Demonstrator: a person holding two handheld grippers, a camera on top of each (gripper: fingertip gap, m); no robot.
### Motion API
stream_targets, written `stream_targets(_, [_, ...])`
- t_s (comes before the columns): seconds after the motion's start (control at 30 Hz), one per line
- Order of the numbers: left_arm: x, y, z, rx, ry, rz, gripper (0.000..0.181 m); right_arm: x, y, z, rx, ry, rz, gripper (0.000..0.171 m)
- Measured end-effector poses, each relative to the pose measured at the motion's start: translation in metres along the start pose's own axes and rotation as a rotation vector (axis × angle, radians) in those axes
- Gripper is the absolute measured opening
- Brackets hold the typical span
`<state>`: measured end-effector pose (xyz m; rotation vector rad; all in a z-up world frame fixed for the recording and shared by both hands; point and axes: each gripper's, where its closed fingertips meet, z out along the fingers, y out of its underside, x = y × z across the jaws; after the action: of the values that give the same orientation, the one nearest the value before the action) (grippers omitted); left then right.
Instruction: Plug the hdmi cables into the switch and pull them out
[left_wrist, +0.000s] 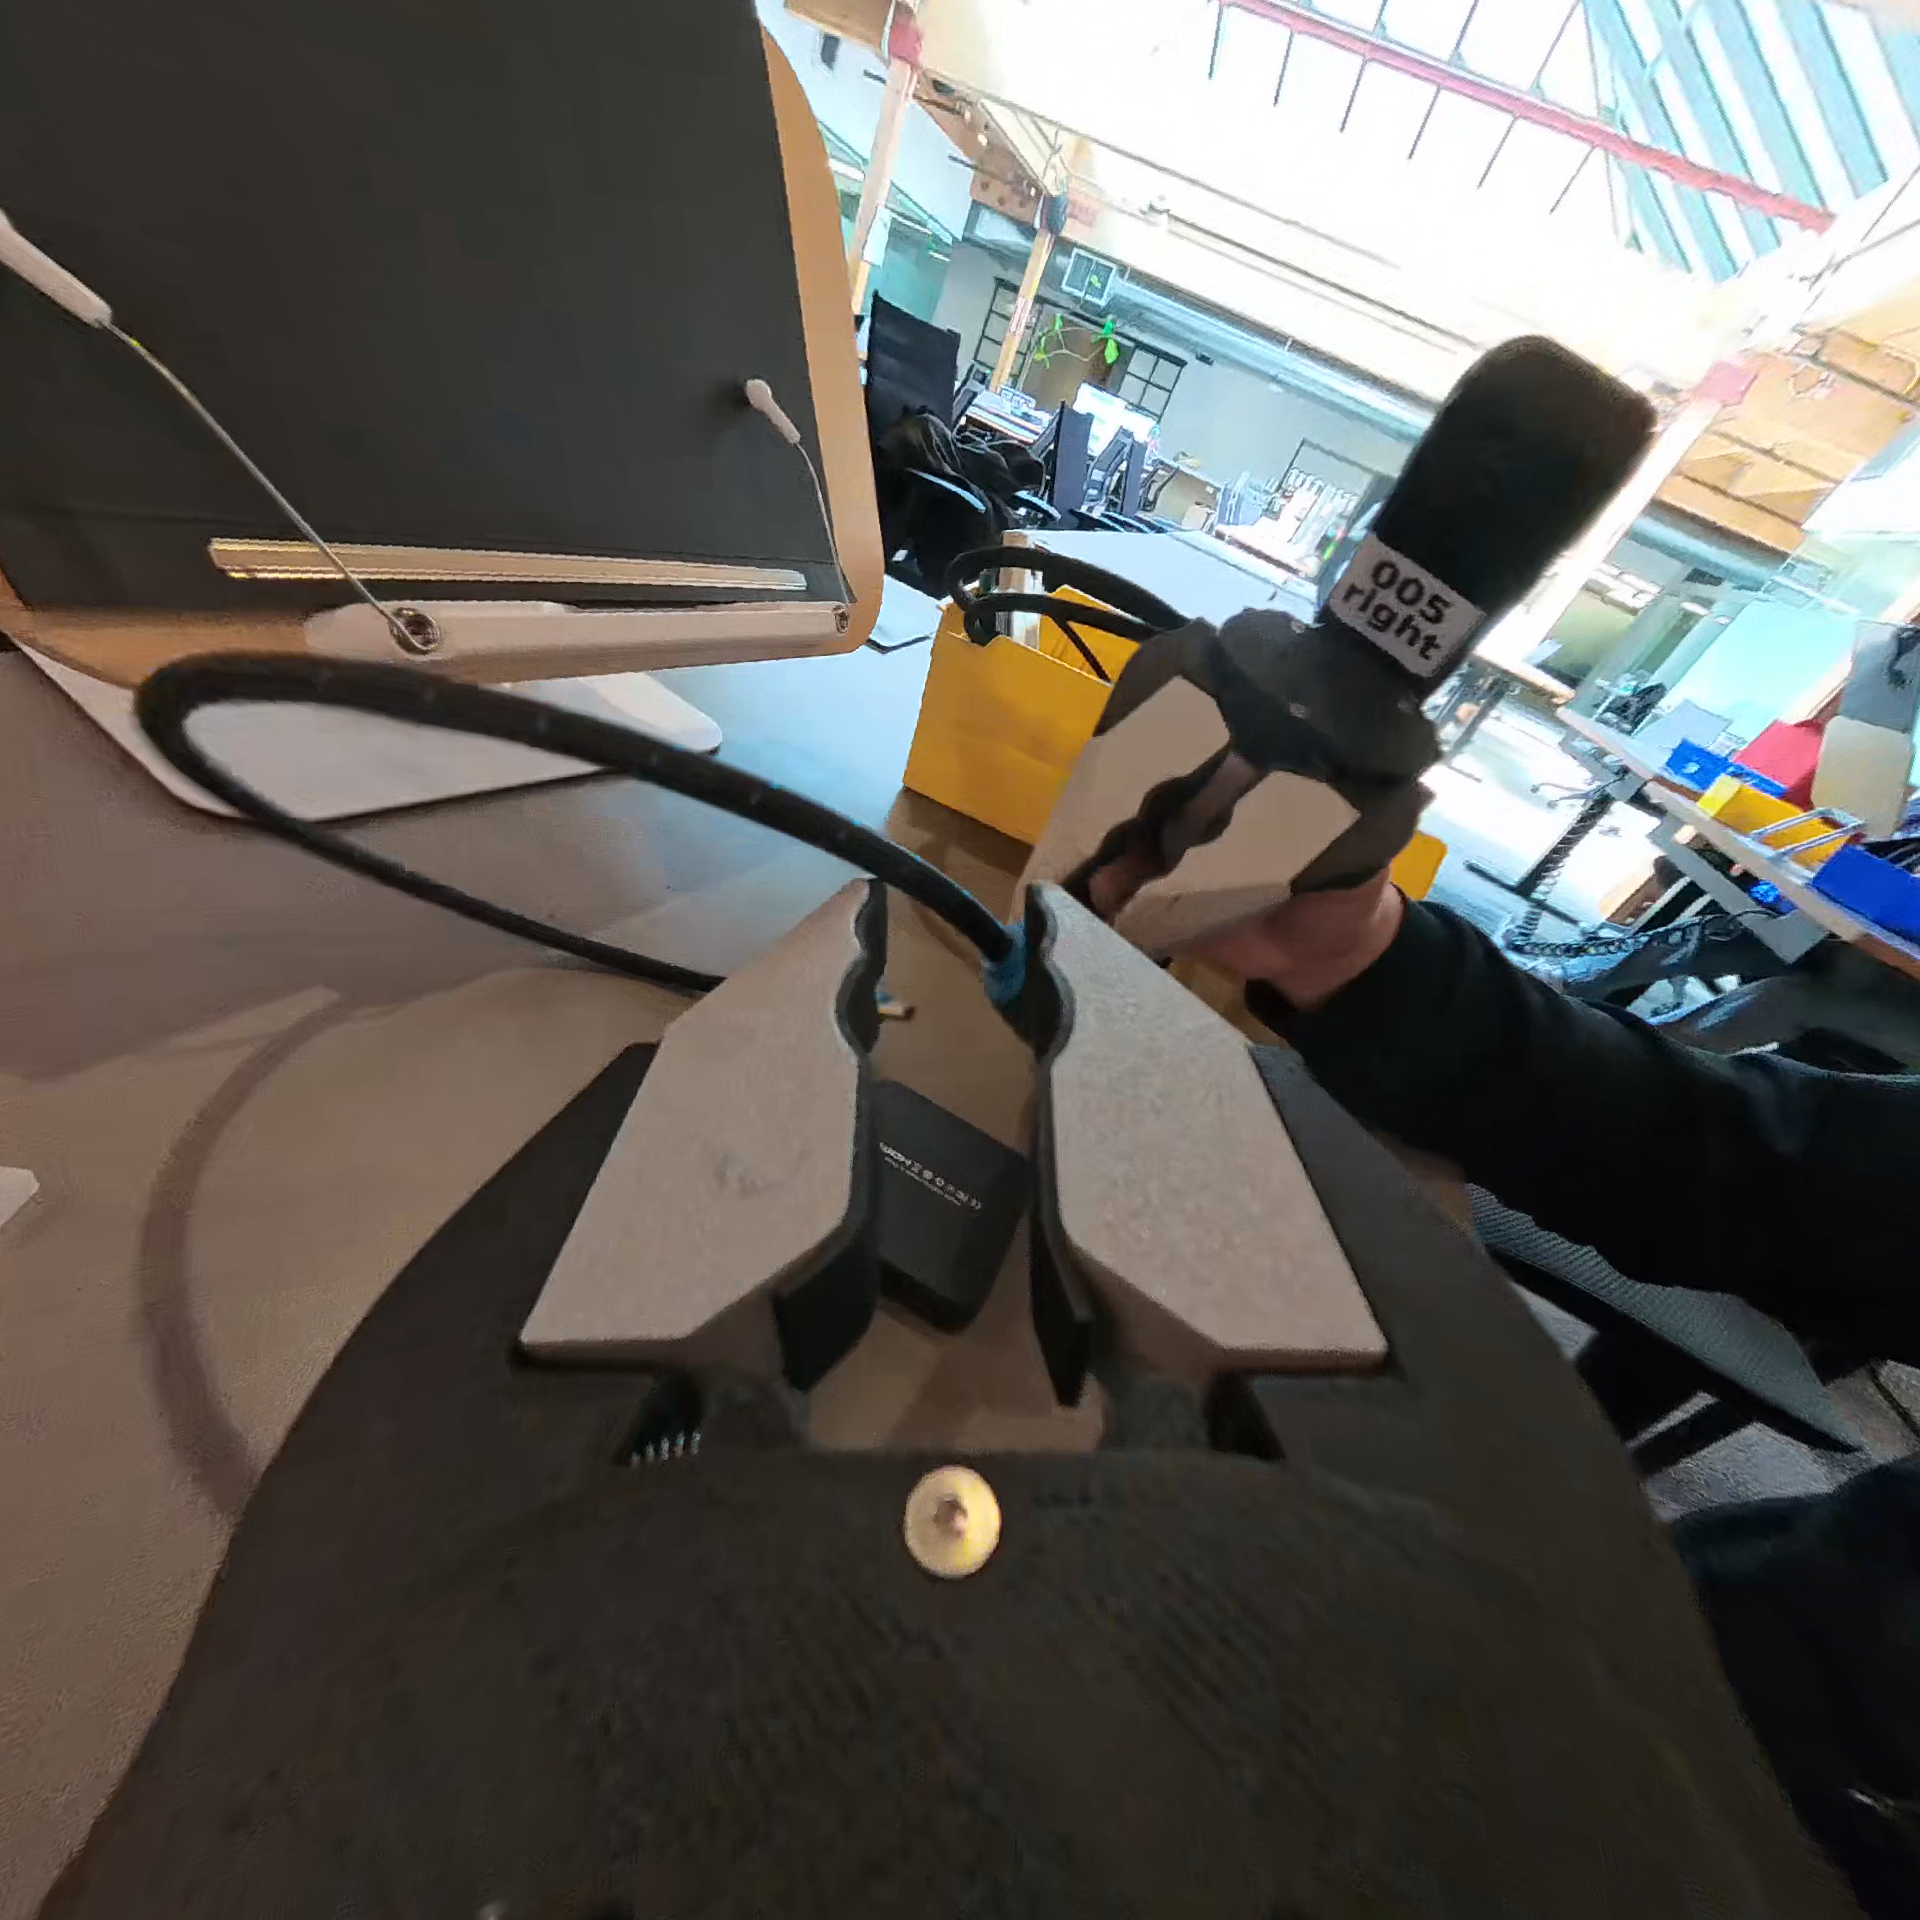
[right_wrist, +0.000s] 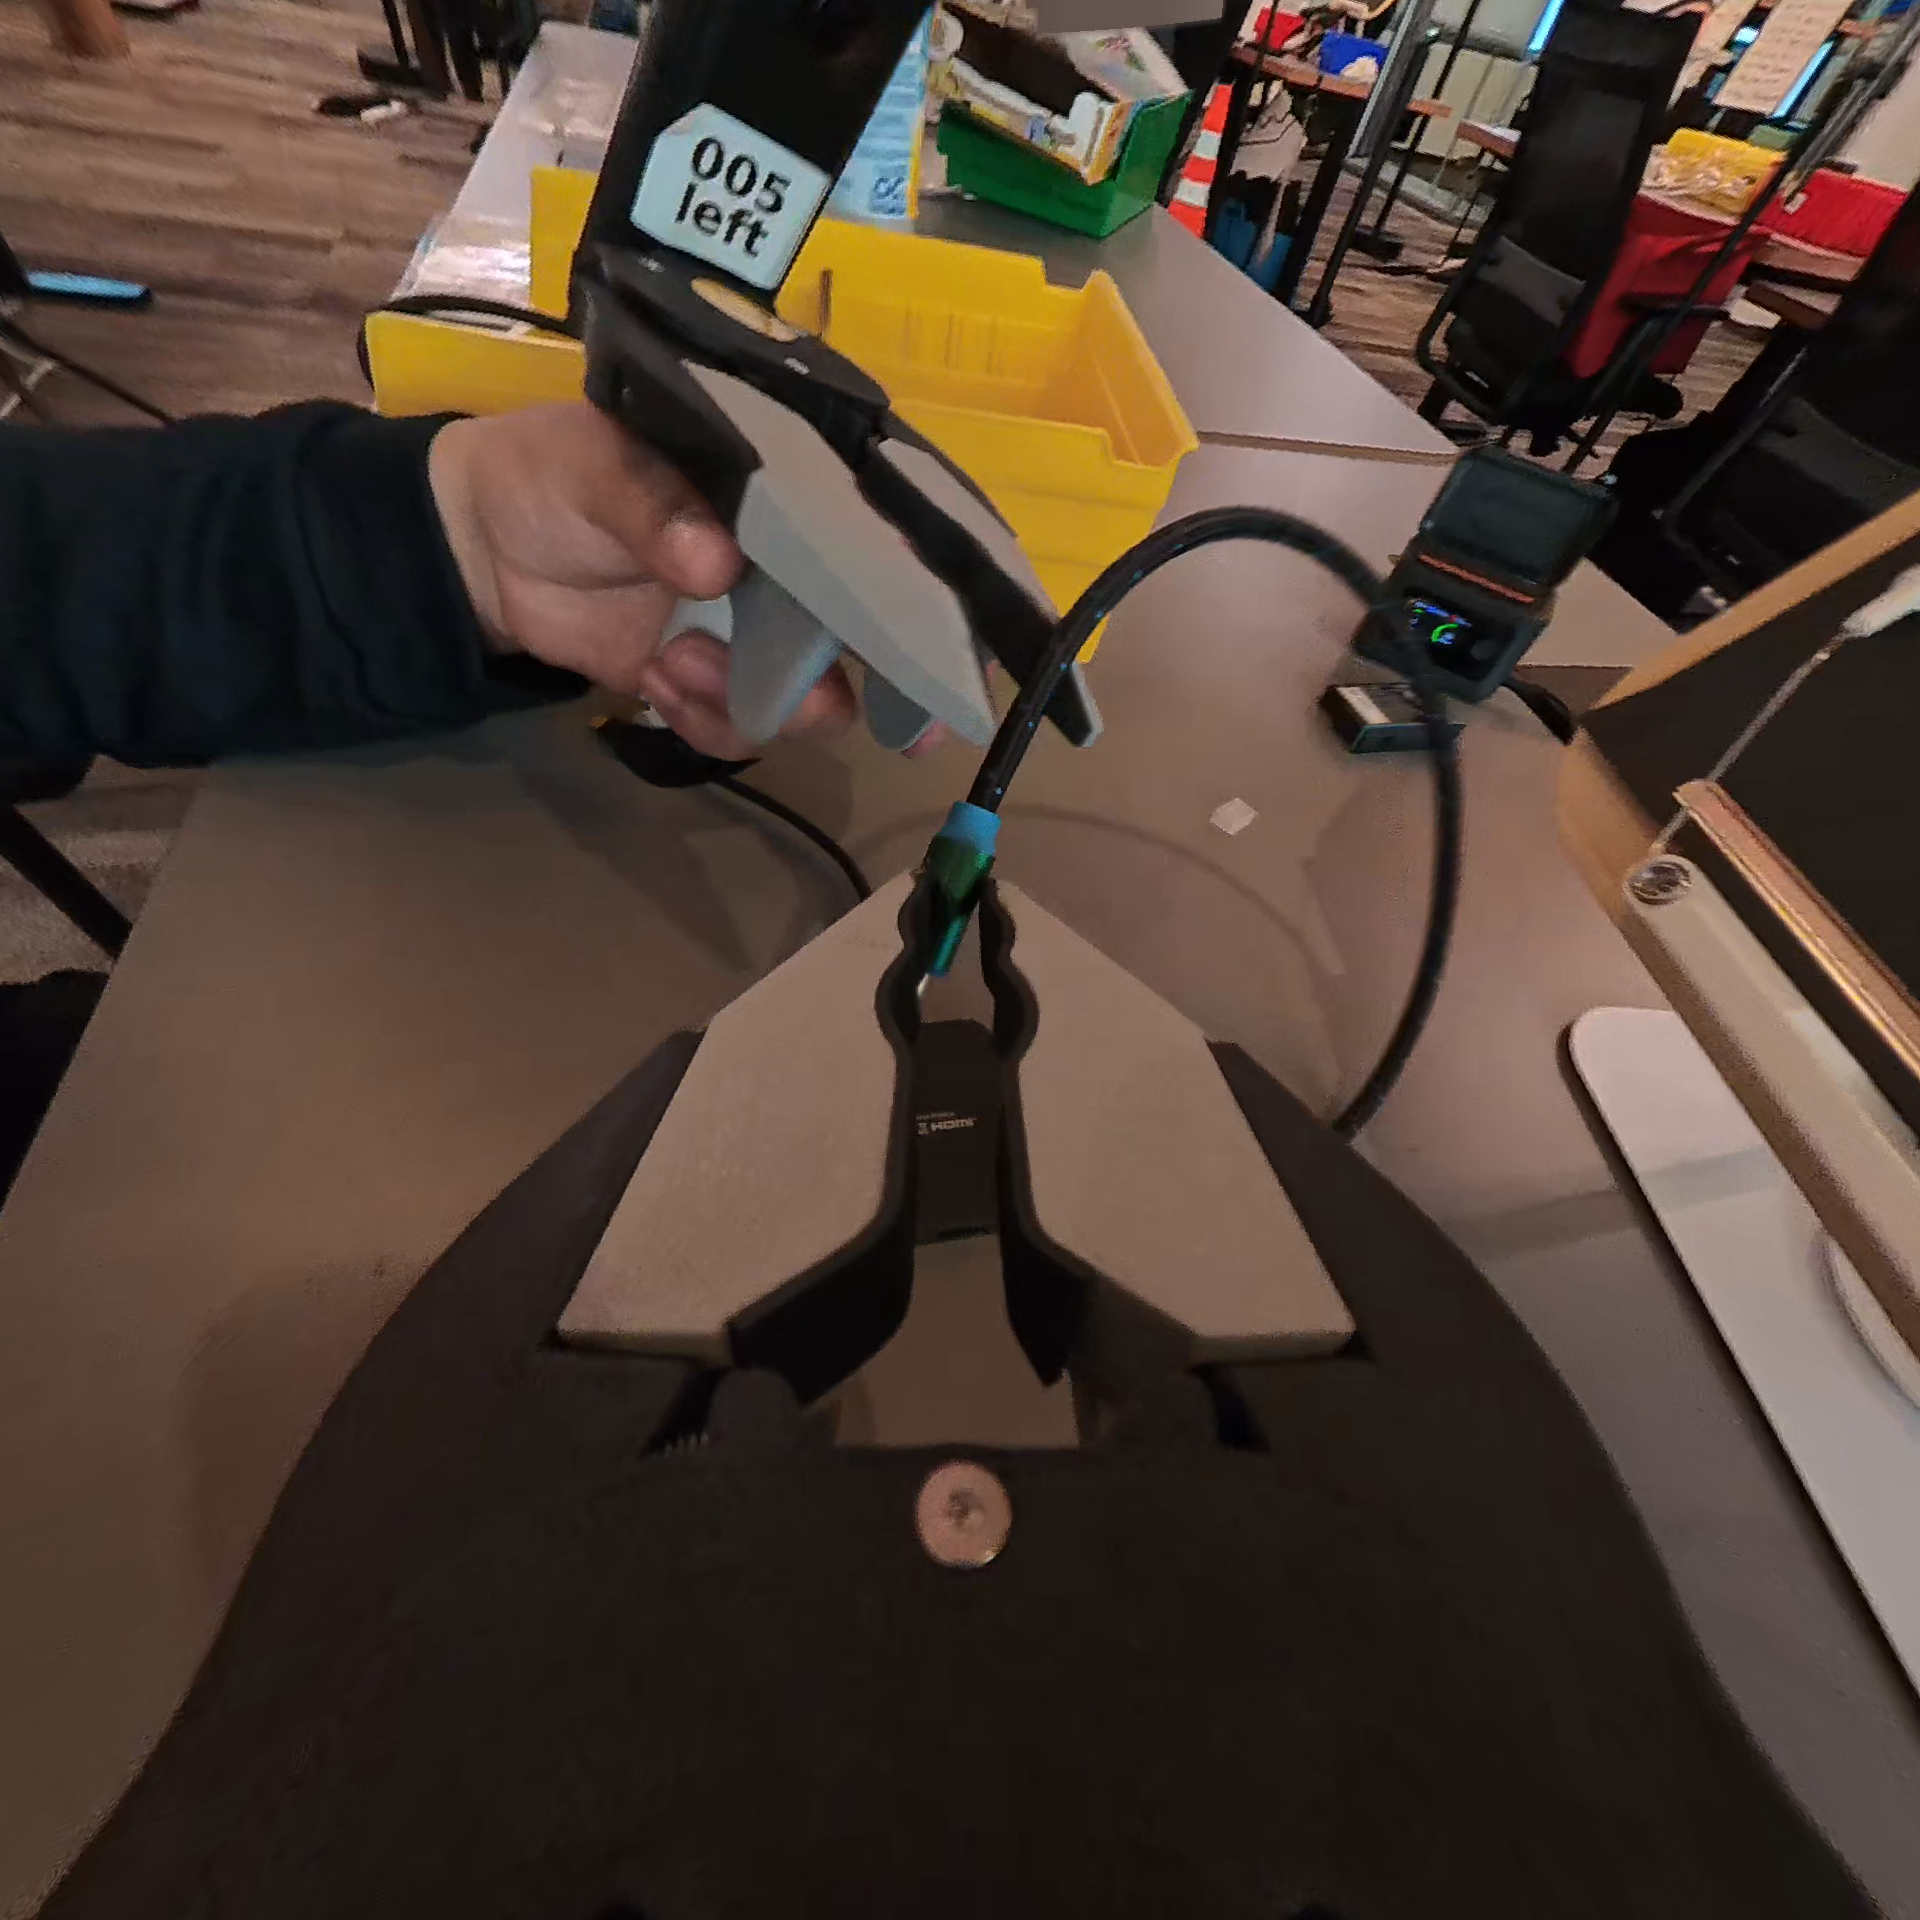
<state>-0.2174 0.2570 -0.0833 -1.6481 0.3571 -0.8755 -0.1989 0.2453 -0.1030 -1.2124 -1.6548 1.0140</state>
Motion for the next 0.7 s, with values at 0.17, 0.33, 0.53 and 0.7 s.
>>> stream_targets(0.17, [0.009, 0.006, 0.006, -0.044, 0.002, 0.123, 0.006, -0.009, 0.013, 0.012, -0.062, -0.039, -0.011, 0.003])
stream_targets(0.33, [0.016, 0.02, 0.014, -0.12, -0.022, 0.283, 0.004, -0.009, 0.024, 0.02, -0.116, -0.012, -0.043, 0.01])
stream_targets(0.53, [0.023, 0.029, 0.018, -0.167, -0.01, 0.368, 0.004, -0.019, 0.027, 0.028, -0.131, -0.04, -0.077, 0.019])
stream_targets(0.7, [0.036, 0.027, 0.016, -0.151, 0.036, 0.443, 0.005, -0.029, 0.018, 0.025, -0.088, -0.085, -0.108, 0.012])
